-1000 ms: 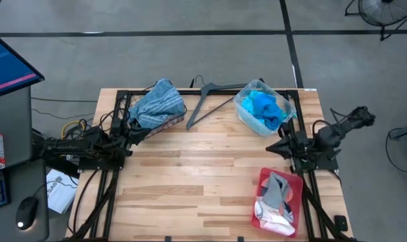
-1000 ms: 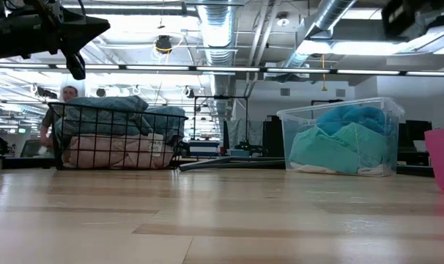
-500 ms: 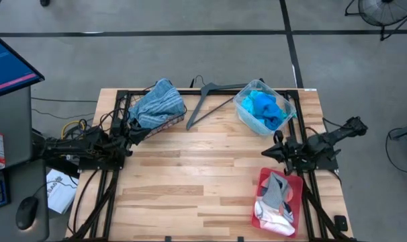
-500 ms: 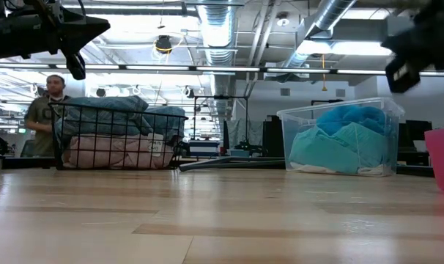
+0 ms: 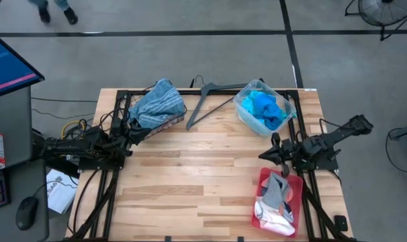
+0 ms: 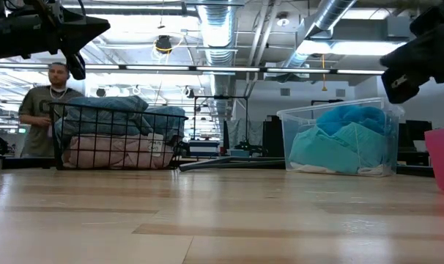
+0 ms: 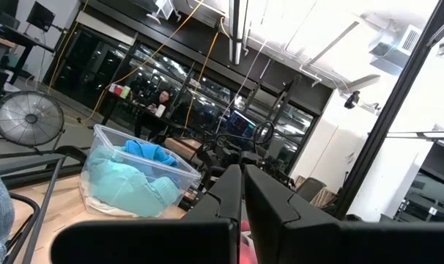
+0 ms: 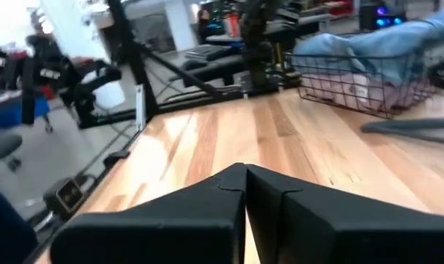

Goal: Pick & Place Cloths
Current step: Return to Home Position

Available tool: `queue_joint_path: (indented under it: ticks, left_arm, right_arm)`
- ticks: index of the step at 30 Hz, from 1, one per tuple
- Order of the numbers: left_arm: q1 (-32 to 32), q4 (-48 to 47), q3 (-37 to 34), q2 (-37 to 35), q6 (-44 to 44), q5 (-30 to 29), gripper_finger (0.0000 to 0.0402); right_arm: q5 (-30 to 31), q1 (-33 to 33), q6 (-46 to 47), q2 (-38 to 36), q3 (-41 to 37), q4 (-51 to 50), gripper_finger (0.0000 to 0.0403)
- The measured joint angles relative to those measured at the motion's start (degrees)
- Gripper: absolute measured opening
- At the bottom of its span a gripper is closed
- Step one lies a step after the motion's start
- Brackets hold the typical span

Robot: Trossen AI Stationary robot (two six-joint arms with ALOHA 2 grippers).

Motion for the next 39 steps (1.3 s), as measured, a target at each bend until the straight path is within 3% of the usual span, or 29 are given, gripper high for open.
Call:
queue_joint_path:
  ticks: [7,39]
  left_arm:
    - [0.01,0.0,0.01,0.0,0.0,0.0,0.0002]
    - [-0.01,0.37,0.0,0.15,0.0,0.0,0.0002]
  right_arm:
    - [0.2,-0.83,5.79,0.23,0.0,0.02,0.0017]
    - [0.2,-0.83,5.8,0.21,0.0,0.0,0.0017]
